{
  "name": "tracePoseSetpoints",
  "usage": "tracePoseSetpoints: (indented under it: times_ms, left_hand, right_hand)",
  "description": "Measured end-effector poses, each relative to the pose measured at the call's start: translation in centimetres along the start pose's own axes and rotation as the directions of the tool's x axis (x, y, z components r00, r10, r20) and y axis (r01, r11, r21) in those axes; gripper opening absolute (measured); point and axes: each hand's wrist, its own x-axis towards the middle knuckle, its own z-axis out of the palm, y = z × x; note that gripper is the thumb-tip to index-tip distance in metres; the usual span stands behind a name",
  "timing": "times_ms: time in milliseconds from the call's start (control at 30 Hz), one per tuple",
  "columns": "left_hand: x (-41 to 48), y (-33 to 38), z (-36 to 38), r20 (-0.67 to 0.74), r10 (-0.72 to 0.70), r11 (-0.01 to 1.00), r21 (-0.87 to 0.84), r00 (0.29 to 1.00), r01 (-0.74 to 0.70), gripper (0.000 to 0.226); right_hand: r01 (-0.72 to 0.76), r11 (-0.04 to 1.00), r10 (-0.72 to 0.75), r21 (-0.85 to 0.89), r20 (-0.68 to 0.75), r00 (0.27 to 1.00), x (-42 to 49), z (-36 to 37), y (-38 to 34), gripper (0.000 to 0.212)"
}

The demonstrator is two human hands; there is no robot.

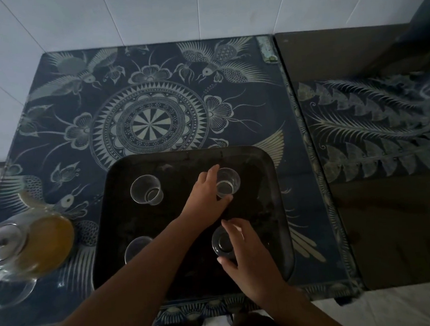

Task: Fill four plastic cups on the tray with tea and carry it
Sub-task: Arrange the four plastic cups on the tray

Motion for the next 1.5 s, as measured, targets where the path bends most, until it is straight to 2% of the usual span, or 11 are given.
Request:
tracePoseSetpoints:
  times_ms: [333,633,833,967,1100,1300,1500]
  left_hand:
    - [0.0,0.1,0.2,0.0,-0.027,0.999,-0.02,1.0,0.027,0.089]
    - [-0.6,0.0,0.0,-0.008,-0.048,0.999,-0.01,0.999,0.048,0.094]
    - [-2.6,-0.3,-1.0,-0.037,-0.088,0.996,0.009,0.995,0.088,0.1]
    - [-5.0,-0.8,-1.9,-0.118,-0.123,0.992,0.02,0.985,0.126,0.095]
    - [-6.9,-0.9,-2.9,-0.193,-0.1,0.992,0.062,0.976,0.113,0.084]
    - [-8.2,-1.0,-5.4,-0.207,-0.048,0.988,0.132,0.977,0.076,0.063]
    - [-9.2,-2.5,-8.1,-0.165,0.041,0.986,0.166,0.985,-0.013,0.061]
  right_hand:
    - [0.012,1.0,-0.012,0.018,-0.024,1.0,-0.1,0.2,0.6,0.08]
    - [0.014,0.999,-0.014,0.039,-0.001,1.0,-0.3,0.3,0.9,0.09]
    - [0.05,0.995,-0.047,0.083,-0.037,0.998,-0.1,-0.2,1.0,0.082]
    - [0.096,0.992,-0.093,0.076,-0.051,0.994,0.4,-1.1,1.1,0.073]
    - [0.098,0.993,-0.097,0.061,-0.022,0.995,1.3,-2.7,0.6,0.068]
    - [0.107,0.994,-0.108,-0.01,-0.067,0.992,2.8,-5.2,-1.5,0.06]
    - [0.048,0.986,-0.061,-0.162,-0.075,0.995,3.5,-5.6,-4.7,0.054]
